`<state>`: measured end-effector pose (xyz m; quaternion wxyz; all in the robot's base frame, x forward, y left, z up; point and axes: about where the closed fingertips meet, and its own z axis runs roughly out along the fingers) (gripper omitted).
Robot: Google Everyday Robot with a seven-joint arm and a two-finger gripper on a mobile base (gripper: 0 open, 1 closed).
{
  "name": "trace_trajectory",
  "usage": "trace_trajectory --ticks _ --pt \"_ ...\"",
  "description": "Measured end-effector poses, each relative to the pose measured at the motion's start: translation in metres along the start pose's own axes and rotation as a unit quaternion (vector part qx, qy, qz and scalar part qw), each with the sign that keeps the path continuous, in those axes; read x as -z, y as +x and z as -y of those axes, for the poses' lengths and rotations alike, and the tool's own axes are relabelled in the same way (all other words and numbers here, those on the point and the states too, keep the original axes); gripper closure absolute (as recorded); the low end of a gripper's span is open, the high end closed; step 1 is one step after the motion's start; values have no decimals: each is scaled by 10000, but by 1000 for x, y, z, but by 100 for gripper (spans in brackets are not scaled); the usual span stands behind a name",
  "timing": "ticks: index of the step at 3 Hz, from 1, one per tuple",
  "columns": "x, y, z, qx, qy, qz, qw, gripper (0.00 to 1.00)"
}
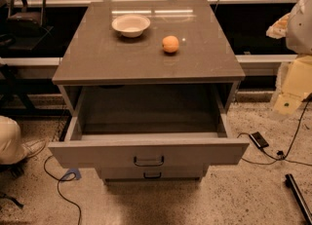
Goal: Close top drawer
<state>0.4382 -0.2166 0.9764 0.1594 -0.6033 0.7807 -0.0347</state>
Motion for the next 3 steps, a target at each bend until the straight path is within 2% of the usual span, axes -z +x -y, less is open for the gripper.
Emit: trace_trajectory --ticks 1,2,3 --pt "0 0 0 0 0 0 10000 0" --pt "-10 7 -4 -297 -143 63 9994 0" --pt "-46 21 -26 -1181 -502 275 9914 0"
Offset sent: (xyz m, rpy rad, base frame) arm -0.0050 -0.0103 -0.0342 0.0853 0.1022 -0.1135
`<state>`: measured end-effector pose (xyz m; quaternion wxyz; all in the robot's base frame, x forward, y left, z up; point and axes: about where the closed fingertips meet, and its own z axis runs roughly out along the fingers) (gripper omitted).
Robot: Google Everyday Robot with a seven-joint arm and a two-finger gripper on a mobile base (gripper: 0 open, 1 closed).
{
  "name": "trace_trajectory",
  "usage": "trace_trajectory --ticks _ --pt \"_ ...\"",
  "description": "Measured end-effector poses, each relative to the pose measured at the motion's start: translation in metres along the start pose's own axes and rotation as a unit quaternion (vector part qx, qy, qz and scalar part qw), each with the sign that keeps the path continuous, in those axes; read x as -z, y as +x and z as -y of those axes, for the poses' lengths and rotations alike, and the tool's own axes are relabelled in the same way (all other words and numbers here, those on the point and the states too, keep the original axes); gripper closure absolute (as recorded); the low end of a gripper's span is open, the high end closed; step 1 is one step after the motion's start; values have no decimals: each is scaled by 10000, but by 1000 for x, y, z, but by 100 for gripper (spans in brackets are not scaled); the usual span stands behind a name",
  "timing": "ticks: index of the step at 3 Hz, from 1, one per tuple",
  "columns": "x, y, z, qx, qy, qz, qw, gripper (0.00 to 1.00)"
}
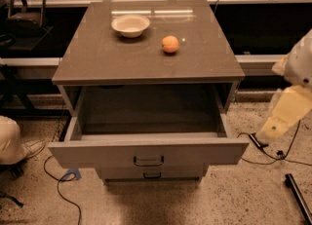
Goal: Close top drawer
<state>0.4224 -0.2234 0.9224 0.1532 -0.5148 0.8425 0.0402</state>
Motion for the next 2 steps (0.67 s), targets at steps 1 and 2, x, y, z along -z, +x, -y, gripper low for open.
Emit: trace_trajectory --ticks 1,2 --pt "-56 21 -29 -943 -527 0 9941 0" --pt "-110 30 -60 -1604 -976 -56 9822 0"
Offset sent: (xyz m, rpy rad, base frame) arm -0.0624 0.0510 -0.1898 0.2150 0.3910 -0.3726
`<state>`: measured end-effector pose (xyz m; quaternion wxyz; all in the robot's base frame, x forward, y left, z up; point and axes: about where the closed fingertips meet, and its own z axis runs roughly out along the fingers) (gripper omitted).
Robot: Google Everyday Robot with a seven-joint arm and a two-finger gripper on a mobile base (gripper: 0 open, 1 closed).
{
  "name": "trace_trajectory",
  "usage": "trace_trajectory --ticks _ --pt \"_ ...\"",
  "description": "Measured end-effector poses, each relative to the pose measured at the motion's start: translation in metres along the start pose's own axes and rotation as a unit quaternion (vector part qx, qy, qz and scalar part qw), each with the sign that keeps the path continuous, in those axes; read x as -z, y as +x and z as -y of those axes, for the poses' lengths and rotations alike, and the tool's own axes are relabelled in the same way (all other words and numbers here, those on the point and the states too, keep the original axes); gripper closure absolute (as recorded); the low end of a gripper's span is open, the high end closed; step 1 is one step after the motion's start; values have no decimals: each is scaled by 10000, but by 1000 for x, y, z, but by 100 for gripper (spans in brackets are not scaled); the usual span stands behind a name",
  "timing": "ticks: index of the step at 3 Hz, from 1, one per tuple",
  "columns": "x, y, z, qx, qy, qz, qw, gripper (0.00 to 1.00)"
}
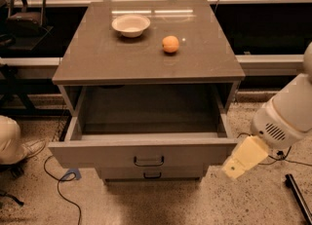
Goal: Close top drawer
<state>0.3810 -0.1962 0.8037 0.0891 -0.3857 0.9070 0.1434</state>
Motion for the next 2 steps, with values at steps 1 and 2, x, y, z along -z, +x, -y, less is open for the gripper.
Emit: trace_trajectory --ticks 1,2 --pt "-56 8 -8 -461 -284 -84 9985 17" --pt "-107 6 -2 -755 -320 -201 9964 39"
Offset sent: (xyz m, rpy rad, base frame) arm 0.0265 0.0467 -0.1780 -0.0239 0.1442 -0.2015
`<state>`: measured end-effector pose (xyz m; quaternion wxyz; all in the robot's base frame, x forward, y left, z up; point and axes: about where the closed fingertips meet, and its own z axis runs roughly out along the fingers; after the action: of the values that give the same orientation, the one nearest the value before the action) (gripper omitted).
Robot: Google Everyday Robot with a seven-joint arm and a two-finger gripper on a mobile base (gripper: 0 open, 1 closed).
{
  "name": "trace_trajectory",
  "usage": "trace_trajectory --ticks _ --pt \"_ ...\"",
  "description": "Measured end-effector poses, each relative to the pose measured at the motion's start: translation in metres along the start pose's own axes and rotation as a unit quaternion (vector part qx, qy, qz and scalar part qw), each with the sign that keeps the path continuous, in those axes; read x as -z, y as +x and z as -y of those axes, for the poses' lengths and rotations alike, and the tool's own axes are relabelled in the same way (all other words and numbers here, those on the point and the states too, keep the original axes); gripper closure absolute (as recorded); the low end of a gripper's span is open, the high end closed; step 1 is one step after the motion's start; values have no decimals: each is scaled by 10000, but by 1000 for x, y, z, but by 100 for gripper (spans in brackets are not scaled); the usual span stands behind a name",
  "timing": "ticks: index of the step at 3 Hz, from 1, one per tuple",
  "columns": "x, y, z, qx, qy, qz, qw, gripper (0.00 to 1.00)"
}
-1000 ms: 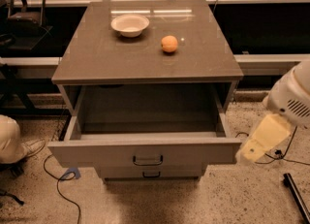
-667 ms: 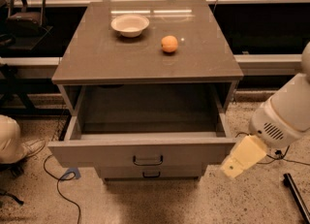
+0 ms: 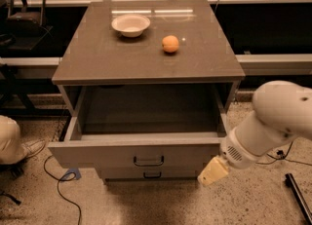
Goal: Close top drawer
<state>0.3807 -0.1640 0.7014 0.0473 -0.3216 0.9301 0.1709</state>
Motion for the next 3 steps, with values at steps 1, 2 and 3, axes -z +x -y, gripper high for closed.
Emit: trace_trajectory --ticks 1,2,3 --pt "-48 -13 26 -271 225 -79 9993 63" --pt "-82 -32 57 -521 465 -59 9975 86" --pt "-92 -45 72 -601 571 26 9966 100"
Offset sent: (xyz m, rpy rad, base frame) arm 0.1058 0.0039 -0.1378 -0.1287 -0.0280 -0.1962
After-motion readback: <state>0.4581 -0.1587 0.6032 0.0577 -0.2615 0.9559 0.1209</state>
